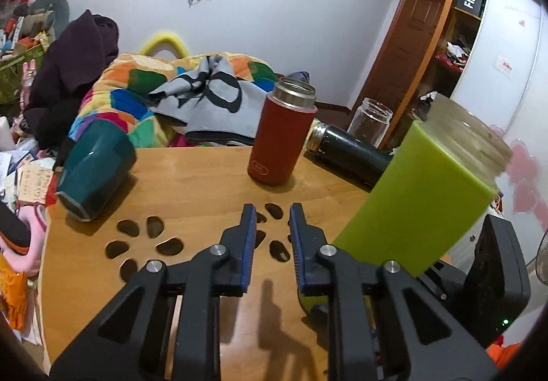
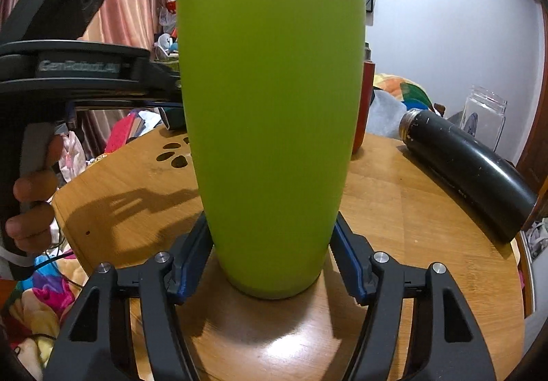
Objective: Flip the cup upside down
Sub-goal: 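Grasp the bottle's base with the right gripper while the left gripper holds it, then tilt the bottle sideways with the left gripper while the right gripper turns its base upward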
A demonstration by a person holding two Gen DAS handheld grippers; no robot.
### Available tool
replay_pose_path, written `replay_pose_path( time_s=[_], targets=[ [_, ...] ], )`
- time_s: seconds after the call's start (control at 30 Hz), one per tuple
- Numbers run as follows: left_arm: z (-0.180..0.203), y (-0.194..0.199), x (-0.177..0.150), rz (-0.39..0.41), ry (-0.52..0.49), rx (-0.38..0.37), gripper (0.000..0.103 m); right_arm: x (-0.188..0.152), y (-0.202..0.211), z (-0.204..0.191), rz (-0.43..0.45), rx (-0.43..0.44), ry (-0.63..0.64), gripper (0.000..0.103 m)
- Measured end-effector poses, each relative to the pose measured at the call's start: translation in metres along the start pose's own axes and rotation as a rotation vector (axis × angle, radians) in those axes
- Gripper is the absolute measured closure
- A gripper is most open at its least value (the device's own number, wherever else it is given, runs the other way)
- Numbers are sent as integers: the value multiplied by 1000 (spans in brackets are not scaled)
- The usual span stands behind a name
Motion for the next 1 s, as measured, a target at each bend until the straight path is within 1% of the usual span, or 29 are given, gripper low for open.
replay_pose_path(
  time_s=[0.03,0.2,0.27,0.37,0.5,0.53,0.6,0.73,0.8,0.9,1.0],
  targets=[
    [2,-3,1,-2,-6,-14,84,0,0,0,-4,-1,5,41],
    [11,-6,3,-5,-32,-42,84,-2,5,1,-24,9,30,41],
    [13,-6,1,-8,-34,-60,87,-3,8,1,-31,14,43,41],
    [12,-5,0,-11,-33,-79,87,-3,13,3,-41,54,50,41],
    [12,-5,-3,-21,-48,-89,87,-4,20,5,-32,48,83,41],
    [13,-4,-4,-23,-54,-92,91,-4,23,5,-28,54,90,41],
    [13,-5,-5,-24,-73,-41,92,-5,28,1,-21,71,92,41],
    [3,-15,-10,-69,-29,-37,98,-7,33,-6,-4,69,112,41],
    [-3,-19,-13,-88,-10,-10,100,-7,35,-7,4,68,121,41],
    [-11,-25,-18,-116,14,17,100,-7,38,-10,9,78,119,41],
    [-17,-30,-22,-137,28,44,101,-3,32,-6,12,79,114,41]
  ],
)
Point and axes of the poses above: each gripper's, at about its wrist camera, not at the fingertips, and y roughly against the way its jaws point, z to its right, x to its top, the point moved 4 cm from there along -y, roughly the way its jaws point, and after that the axes turned 3 degrees about -z, right-handed, at the moved point
